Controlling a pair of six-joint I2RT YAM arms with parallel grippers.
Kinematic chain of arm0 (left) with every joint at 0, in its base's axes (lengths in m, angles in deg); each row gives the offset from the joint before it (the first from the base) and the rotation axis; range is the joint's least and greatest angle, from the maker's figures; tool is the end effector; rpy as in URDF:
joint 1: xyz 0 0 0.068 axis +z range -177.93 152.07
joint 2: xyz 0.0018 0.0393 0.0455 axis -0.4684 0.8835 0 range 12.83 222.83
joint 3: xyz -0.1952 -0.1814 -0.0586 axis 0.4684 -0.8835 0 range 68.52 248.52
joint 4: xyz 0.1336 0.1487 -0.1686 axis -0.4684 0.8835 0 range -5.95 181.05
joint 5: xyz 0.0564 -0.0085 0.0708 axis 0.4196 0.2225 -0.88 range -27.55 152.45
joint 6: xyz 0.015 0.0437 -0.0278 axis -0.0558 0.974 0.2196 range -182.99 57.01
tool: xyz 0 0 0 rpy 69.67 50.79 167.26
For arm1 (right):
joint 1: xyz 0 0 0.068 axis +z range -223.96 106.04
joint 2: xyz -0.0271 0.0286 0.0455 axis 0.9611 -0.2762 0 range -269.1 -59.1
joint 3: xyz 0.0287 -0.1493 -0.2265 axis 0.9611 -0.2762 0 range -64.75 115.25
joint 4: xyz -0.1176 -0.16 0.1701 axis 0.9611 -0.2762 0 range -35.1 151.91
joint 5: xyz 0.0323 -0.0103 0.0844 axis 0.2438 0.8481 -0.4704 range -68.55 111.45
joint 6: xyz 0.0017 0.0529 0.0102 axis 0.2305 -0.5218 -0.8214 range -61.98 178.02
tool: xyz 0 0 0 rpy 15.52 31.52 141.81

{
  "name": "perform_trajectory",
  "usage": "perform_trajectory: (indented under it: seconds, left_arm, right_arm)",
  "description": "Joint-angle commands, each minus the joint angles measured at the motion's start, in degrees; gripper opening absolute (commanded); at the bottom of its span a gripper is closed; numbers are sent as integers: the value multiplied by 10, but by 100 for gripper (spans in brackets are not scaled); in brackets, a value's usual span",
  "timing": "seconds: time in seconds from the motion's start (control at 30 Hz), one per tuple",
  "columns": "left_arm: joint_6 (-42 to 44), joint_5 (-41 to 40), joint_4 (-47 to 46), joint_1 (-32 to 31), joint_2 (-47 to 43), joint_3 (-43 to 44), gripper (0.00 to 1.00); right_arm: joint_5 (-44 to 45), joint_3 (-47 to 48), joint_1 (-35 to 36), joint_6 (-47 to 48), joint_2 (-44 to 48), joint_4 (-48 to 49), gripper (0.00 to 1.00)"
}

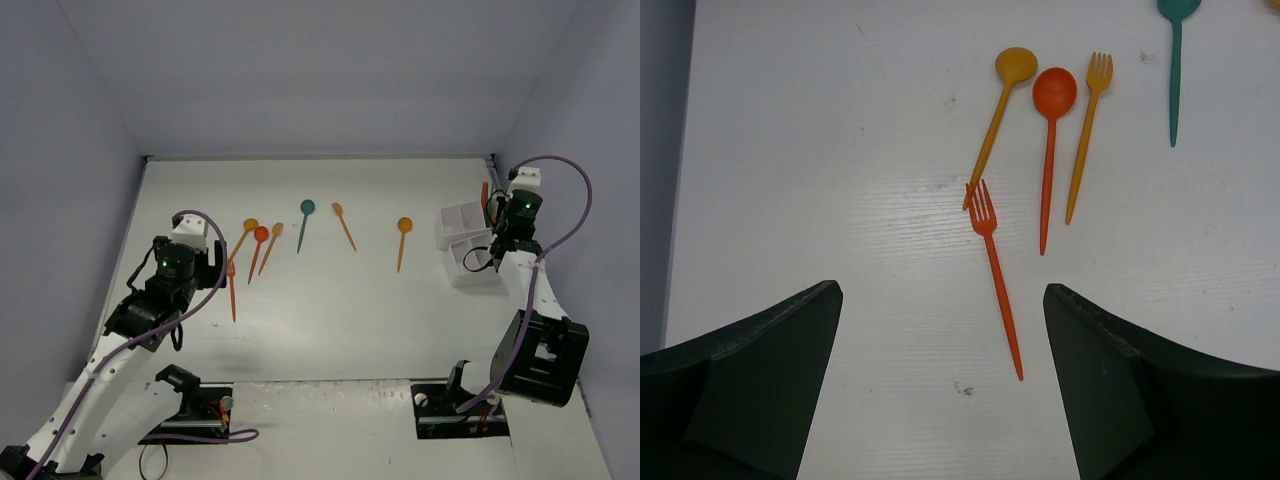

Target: Sort the eating utensils into containers

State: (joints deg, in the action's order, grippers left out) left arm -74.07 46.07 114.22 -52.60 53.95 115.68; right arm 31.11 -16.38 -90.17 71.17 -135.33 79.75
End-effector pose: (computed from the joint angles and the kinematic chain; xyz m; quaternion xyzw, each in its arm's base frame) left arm 0.1470 -0.0566 0.3284 0.0214 0.8341 -0.0513 0.5488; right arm 0.2953 -0.0920 0.2895 0.0744 0.7617 -0.2247 0.6032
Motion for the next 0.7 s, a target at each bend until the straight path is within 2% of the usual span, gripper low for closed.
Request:
perform_trajectory:
  seconds: [0.0,0.07,0.17,0.27,0.4,0.47,0.53,0.67]
  left_arm:
    - [6,-5,-22,4,0,14,80]
    - [6,-5,-22,4,-2,14,80]
    - [6,-4,-22,5,-5,13,80]
    - [5,-4,-22,6,-8,13,80]
    - [4,-2,-23,8,-15,13,80]
    - [3,-2,-24,8,-17,13,80]
    - [2,-1,-25,8,-19,12,80]
    - [0,3,-27,8,-16,10,80]
  right_arm:
    - [2,-15,-4,-9,6,66,0]
    - [2,-24,-3,-13,11,66,0]
    - [1,-41,-1,-30,31,62,5]
    - [0,-45,3,-48,55,42,18]
    - [0,-43,14,-68,101,2,26]
    - [2,-37,17,-78,124,-19,34]
    - [3,-25,24,-93,149,-47,38]
    - [2,34,80,-128,149,-131,46]
